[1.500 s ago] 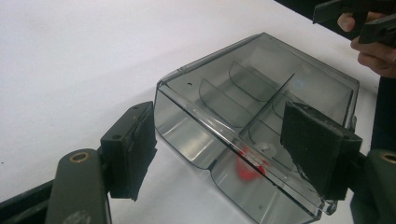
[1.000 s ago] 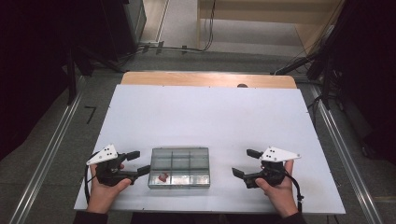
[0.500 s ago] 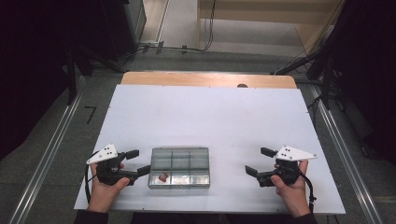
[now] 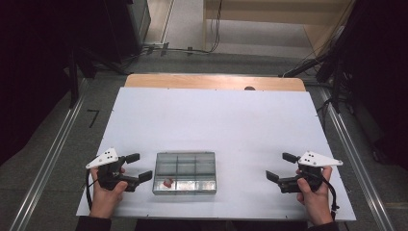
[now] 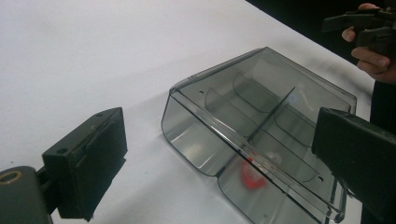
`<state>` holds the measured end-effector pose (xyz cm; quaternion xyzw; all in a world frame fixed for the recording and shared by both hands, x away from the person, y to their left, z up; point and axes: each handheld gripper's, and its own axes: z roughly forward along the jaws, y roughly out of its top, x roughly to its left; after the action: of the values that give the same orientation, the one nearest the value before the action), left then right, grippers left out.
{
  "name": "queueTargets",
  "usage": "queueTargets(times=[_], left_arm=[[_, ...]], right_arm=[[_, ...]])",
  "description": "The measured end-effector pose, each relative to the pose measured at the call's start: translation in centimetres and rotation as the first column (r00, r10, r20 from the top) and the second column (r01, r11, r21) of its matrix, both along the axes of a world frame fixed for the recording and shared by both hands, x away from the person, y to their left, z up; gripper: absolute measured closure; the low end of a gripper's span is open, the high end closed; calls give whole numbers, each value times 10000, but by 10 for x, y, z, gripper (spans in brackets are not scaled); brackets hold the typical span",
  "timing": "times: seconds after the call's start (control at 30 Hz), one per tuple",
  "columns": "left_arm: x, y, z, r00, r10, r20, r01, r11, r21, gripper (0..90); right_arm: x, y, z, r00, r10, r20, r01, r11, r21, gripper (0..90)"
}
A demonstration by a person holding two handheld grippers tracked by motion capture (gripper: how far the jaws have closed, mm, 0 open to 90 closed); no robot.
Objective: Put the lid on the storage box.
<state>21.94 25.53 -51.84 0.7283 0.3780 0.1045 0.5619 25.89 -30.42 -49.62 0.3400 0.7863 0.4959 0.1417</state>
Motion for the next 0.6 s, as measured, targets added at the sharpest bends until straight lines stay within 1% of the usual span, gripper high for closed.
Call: queueTargets(times=[0.1,0.13,0.2,0.33,0.43,0.47,0.53,0.6], left_arm=[[0,0,0,10000,-6,23,6,10000,-39,17],[-1,0,0,10000,1,31,-1,10000,5,17],[-1,1,-1,10000,20,76,-20,10000,-38,8],[-2,4,-1,9999,57,141,-55,9998,-169,0],[-2,5,-3,9999,36,155,-33,9998,-204,0],[-2,6,-3,9999,40,146,-37,9998,-206,0],[-2,7,-4,9999,25,128,-22,9997,-225,0],[-1,8,-6,10000,13,99,-10,9997,-253,0]], right_arm=[[1,-9,-1,9999,-84,55,84,10000,-1,0],[1,-12,-2,9999,-117,56,117,9999,12,0],[2,-18,-3,9998,-223,-9,223,9997,101,0],[3,-28,-6,9994,-321,90,322,9995,-71,0],[3,-37,-8,9986,-516,110,516,9987,-4,0],[4,-40,-9,9977,-657,146,657,9978,1,0],[6,-47,-11,9965,-829,138,826,9964,191,0],[7,-53,-14,9949,-1000,123,998,9949,156,0]])
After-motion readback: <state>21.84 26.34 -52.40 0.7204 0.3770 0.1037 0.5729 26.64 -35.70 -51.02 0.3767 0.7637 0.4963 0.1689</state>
